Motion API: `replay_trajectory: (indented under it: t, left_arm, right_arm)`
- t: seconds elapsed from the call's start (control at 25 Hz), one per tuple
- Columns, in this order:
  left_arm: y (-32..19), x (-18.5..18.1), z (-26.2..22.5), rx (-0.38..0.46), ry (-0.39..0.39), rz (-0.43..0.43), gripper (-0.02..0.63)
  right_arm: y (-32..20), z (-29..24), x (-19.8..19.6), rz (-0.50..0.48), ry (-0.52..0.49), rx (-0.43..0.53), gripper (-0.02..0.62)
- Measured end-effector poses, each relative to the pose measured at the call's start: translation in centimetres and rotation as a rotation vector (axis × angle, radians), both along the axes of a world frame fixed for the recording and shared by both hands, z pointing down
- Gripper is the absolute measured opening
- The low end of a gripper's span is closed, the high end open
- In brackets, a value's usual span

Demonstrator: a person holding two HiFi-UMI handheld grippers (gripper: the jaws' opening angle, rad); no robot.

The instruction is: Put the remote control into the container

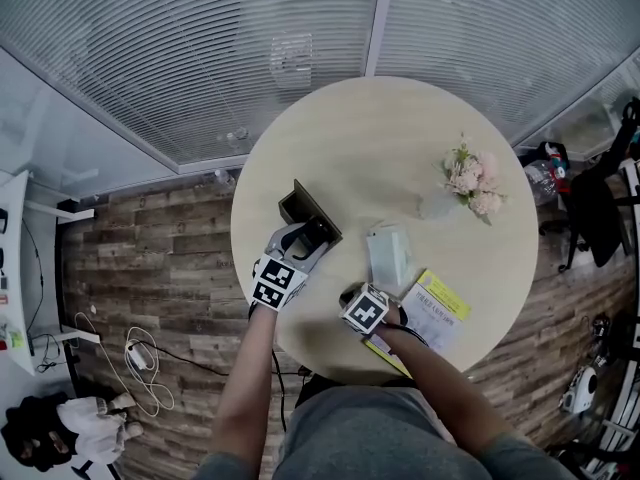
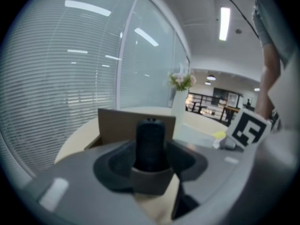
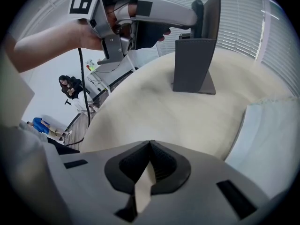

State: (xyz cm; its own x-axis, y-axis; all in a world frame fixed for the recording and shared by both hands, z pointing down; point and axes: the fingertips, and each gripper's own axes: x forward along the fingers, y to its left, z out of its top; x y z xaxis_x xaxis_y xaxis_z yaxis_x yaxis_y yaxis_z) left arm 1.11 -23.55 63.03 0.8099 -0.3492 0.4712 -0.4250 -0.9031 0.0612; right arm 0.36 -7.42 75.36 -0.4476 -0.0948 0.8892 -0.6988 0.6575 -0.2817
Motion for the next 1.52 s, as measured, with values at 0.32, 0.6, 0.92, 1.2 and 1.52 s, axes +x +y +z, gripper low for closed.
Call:
replay_trajectory:
  t: [0.32,0.6,0.92,1.2,1.52]
  left_arm:
    - [0.0,-0.4,-0.3,0.014,-0.006,-0.018,0.245]
    - [1.1,-1.5,-0.2,-0.01,-0.033,-0.007,0.245]
    - [3.4,-3.2,-2.1,-0.02,-0.017,0.011,0.064]
    - [5.9,-3.3,-3.8,-0.032,0.02,0.02,-0.002]
    - [9.7,-2.4,-6.7,-0.014,0.017,0.098,-0.003]
  right_arm:
    - [0.0,-0.2,0.0,0.003,-0.001,0.006,0.017]
    - [-0.3,-0.4,0.0,0.003,-0.021,0.011,0.017]
    - [-2.0,-3.0,0.1,0.036,-0.059,0.16,0.015]
    - [-4.5,-8.4,-0.2,0.063,-0.135,0.282,0.015]
    - [-5.0,-13.2,-0.6,0.052,-0.174,0.387,0.015]
